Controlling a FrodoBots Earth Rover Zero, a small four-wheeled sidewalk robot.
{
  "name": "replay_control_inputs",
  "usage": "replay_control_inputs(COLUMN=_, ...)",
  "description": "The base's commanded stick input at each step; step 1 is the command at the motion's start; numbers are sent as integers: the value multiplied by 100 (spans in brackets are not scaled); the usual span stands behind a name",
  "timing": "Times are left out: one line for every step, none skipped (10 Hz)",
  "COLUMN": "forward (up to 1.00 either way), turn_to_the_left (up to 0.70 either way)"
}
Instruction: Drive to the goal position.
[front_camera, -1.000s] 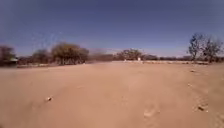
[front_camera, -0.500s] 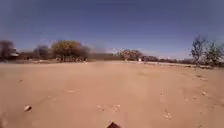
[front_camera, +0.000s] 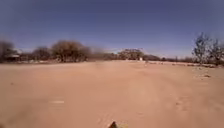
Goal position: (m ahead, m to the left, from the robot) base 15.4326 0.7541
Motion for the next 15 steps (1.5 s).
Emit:
replay_control_inputs(forward=100, turn_to_the_left=0)
replay_control_inputs(forward=100, turn_to_the_left=0)
replay_control_inputs(forward=100, turn_to_the_left=0)
replay_control_inputs(forward=100, turn_to_the_left=0)
replay_control_inputs(forward=100, turn_to_the_left=0)
replay_control_inputs(forward=100, turn_to_the_left=0)
replay_control_inputs(forward=100, turn_to_the_left=0)
replay_control_inputs(forward=100, turn_to_the_left=0)
replay_control_inputs(forward=100, turn_to_the_left=0)
replay_control_inputs(forward=100, turn_to_the_left=0)
replay_control_inputs(forward=100, turn_to_the_left=0)
replay_control_inputs(forward=100, turn_to_the_left=0)
replay_control_inputs(forward=100, turn_to_the_left=0)
replay_control_inputs(forward=100, turn_to_the_left=0)
replay_control_inputs(forward=100, turn_to_the_left=0)
